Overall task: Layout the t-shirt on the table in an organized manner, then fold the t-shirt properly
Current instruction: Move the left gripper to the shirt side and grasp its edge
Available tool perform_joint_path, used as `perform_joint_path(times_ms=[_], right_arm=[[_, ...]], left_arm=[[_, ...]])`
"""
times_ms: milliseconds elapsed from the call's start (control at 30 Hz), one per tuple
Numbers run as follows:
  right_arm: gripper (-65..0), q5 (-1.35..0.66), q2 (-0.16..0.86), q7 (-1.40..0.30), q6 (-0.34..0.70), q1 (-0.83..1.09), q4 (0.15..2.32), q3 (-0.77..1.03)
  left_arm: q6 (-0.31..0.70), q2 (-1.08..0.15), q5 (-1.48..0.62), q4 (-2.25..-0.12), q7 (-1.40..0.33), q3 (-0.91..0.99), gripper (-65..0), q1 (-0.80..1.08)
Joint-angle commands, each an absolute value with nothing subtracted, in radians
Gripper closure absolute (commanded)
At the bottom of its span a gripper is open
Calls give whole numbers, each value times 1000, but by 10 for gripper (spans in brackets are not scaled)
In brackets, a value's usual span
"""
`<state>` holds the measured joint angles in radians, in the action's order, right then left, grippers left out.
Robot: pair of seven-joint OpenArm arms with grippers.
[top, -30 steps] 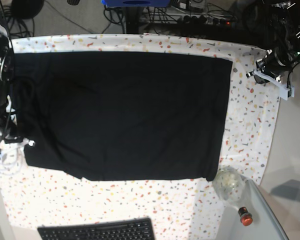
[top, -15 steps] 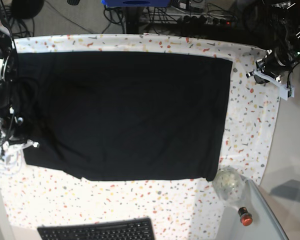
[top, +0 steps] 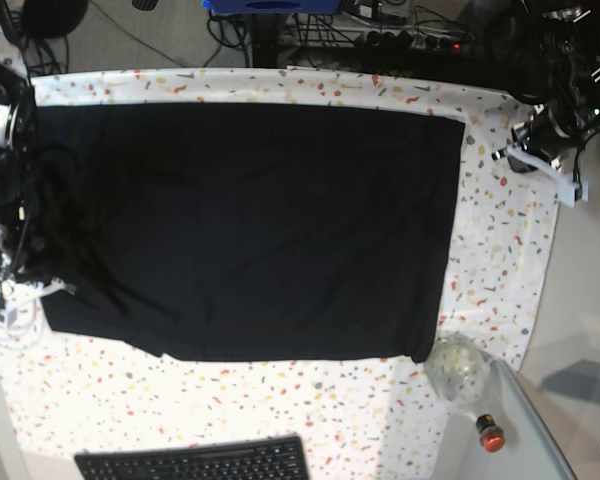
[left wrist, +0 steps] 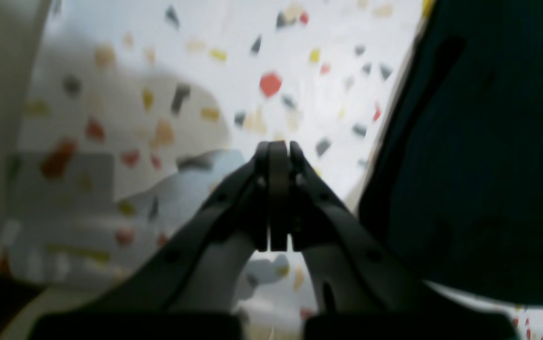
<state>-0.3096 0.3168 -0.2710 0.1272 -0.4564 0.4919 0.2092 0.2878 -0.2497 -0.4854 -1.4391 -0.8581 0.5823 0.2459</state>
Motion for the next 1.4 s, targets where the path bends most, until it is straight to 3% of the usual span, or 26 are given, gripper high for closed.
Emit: perform_joint_path(times_ms=[0, 233, 367, 467, 533, 767, 967, 1100, 1200, 1367], right_arm=[[0, -315, 335, -254, 128, -456, 565, 213], [0, -317, 300, -414, 128, -272, 1052, 262], [0, -315, 282, -479, 128, -243, 1171, 277], [0, -315, 280, -493, 128, -228, 1210, 277], [0, -315, 278, -493, 128, -225, 1230, 277], [0, -315, 282, -493, 128, -205, 1262, 278], [0, -315, 283, -493, 128, -203, 1262, 278], [0, -315, 285, -493, 128, -203, 1262, 278], [0, -315, 285, -493, 128, -203, 1260, 278], [0, -315, 286, -493, 128, -205, 1253, 278]], left_arm=[[291, -266, -460, -1435, -843, 587, 0, 219], [294, -257, -326, -1288, -842, 585, 0, 25], [338, -257, -328, -1227, -842, 547, -291, -79], [386, -259, -331, -1142, -829, 450, -561, -165], [390, -254, -332, -1067, -765, 390, -650, -211], [387, -222, -332, -746, -591, 282, -647, -352], [390, -185, -325, -687, -555, 282, -438, -374], [390, -179, -328, -687, -556, 282, -212, -367], [390, -185, -332, -693, -556, 282, 0, -355], [387, -185, -332, -829, -636, 291, 0, -305]])
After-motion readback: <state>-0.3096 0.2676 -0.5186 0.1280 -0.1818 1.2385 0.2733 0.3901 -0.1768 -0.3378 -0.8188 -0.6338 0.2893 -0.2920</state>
